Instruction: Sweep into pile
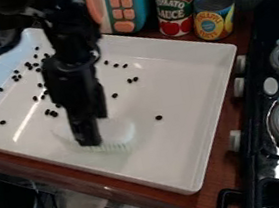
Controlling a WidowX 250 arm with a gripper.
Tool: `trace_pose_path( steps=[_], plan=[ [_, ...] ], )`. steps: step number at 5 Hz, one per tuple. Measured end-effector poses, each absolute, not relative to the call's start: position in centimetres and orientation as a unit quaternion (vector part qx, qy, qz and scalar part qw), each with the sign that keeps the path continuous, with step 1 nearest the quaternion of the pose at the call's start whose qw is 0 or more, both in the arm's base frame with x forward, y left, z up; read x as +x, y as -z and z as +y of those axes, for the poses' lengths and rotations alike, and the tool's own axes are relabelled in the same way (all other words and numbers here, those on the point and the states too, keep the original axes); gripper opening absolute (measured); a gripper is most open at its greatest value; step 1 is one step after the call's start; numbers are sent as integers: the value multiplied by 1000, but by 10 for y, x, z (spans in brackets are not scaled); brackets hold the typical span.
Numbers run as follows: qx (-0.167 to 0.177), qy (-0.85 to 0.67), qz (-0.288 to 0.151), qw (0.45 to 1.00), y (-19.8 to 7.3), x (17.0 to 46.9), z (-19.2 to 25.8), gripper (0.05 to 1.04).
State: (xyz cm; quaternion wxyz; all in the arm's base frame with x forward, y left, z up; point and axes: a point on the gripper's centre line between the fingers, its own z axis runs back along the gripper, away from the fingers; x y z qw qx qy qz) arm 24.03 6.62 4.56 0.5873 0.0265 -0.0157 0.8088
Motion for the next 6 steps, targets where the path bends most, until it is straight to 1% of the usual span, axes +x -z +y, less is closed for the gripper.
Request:
trace_pose_path(
  steps=[1,2,3,4,5,6],
  plan=[
    [24,-812,-7,584,-43,244,88,719],
    [35,-811,3,584,-35,245,102,719],
    [45,-813,-3,580,-28,248,116,719],
    [49,-812,-12,581,-25,253,120,719],
    [41,-817,-12,575,-23,265,122,719],
    [32,-827,-16,561,-25,285,126,719]
  ],
)
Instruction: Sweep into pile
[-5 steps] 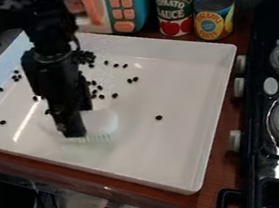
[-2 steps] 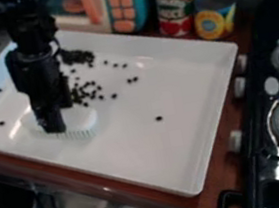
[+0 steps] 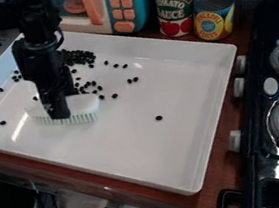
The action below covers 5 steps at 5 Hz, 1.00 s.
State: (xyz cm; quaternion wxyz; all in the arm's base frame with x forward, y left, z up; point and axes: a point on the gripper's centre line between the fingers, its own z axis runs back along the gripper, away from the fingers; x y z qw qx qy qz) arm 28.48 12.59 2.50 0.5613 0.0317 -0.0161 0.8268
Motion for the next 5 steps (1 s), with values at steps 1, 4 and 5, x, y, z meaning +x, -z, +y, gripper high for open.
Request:
trace_pose_path(
  steps=[1,4,5],
  plan=[
    [22,-831,-21,556,-26,303,130,719],
    [7,-829,-38,558,-25,346,145,719],
    [3,-829,-49,558,-25,359,151,719]
  ],
)
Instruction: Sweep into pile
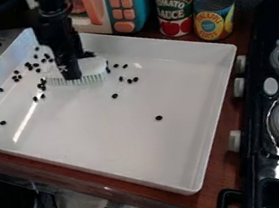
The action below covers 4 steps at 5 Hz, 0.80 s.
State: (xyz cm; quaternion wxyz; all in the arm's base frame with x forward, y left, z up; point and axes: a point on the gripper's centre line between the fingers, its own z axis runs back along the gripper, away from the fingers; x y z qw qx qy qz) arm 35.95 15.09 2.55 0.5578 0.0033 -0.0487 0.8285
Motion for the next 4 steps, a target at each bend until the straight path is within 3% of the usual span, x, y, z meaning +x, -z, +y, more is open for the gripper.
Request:
trace_pose_path(
  steps=[2,3,4],
  plan=[
    [-5,-836,-39,547,-29,374,152,719],
    [-31,-840,0,542,-47,362,139,719],
    [-84,-842,-7,532,-101,342,144,719]
  ],
)
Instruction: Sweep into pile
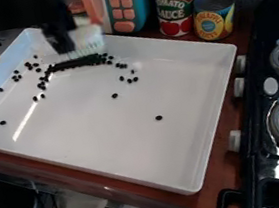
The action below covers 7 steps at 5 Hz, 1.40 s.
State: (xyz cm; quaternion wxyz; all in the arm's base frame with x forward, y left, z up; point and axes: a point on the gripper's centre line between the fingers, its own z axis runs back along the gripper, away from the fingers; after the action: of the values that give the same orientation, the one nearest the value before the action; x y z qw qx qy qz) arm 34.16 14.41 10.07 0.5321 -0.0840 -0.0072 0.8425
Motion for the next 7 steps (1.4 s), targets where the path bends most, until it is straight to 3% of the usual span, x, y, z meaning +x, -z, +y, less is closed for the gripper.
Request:
trace_pose_path(
  steps=[1,2,3,6,7],
  plan=[
    [-114,-832,-15,543,-126,318,148,719],
    [-54,-832,-12,552,-116,293,161,719],
    [29,-833,-3,552,-86,263,181,719],
    [83,-800,11,595,-53,205,227,719],
    [75,-792,16,606,-45,202,222,719]
  ],
)
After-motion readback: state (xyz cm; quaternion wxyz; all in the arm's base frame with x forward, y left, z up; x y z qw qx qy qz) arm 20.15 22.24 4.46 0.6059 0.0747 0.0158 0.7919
